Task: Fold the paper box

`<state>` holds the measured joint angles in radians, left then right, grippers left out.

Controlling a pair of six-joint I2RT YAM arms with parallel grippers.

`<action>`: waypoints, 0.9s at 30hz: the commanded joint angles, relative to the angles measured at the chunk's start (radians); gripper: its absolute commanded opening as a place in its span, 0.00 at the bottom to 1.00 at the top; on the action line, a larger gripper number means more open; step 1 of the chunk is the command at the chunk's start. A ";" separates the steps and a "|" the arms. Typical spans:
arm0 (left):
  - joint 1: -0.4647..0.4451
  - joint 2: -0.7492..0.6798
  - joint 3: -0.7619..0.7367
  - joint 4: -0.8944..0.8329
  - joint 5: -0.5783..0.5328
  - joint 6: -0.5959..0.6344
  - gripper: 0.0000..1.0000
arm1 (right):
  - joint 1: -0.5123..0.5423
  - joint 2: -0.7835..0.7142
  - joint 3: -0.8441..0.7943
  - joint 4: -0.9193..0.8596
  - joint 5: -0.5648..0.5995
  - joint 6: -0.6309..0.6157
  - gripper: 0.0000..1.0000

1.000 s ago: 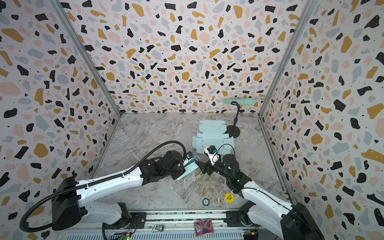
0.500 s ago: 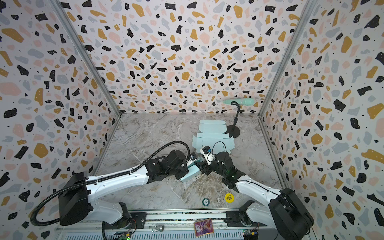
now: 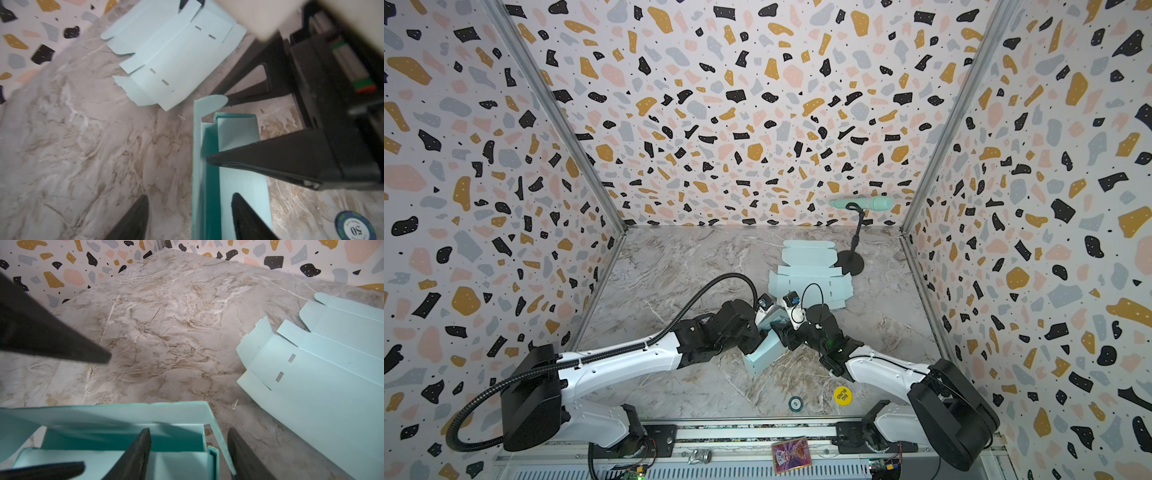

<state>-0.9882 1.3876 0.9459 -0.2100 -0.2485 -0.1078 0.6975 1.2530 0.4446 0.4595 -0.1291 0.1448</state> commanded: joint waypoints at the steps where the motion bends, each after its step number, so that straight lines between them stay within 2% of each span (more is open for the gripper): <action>1: 0.008 -0.069 0.061 -0.054 -0.136 -0.247 0.71 | 0.026 -0.005 0.008 -0.112 0.094 0.060 0.59; 3: 0.006 -0.112 0.048 -0.132 -0.173 -0.374 0.71 | 0.055 -0.006 0.022 -0.137 0.141 0.094 0.59; 5: -0.018 -0.183 -0.025 -0.128 -0.153 -0.488 0.68 | 0.082 -0.009 0.029 -0.150 0.179 0.125 0.59; 10: -0.122 -0.257 -0.120 -0.185 -0.216 -0.633 0.59 | 0.102 -0.019 0.042 -0.214 0.227 0.194 0.59; 20: -0.215 -0.159 -0.115 -0.227 -0.317 -0.731 0.48 | 0.172 -0.102 0.007 -0.285 0.320 0.303 0.60; 27: -0.270 -0.139 -0.097 -0.309 -0.350 -0.823 0.50 | 0.206 -0.132 -0.006 -0.300 0.365 0.330 0.60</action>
<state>-1.2385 1.2526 0.8158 -0.4633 -0.5503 -0.8619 0.8871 1.1370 0.4576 0.2363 0.1936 0.4500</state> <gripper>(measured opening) 0.494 0.600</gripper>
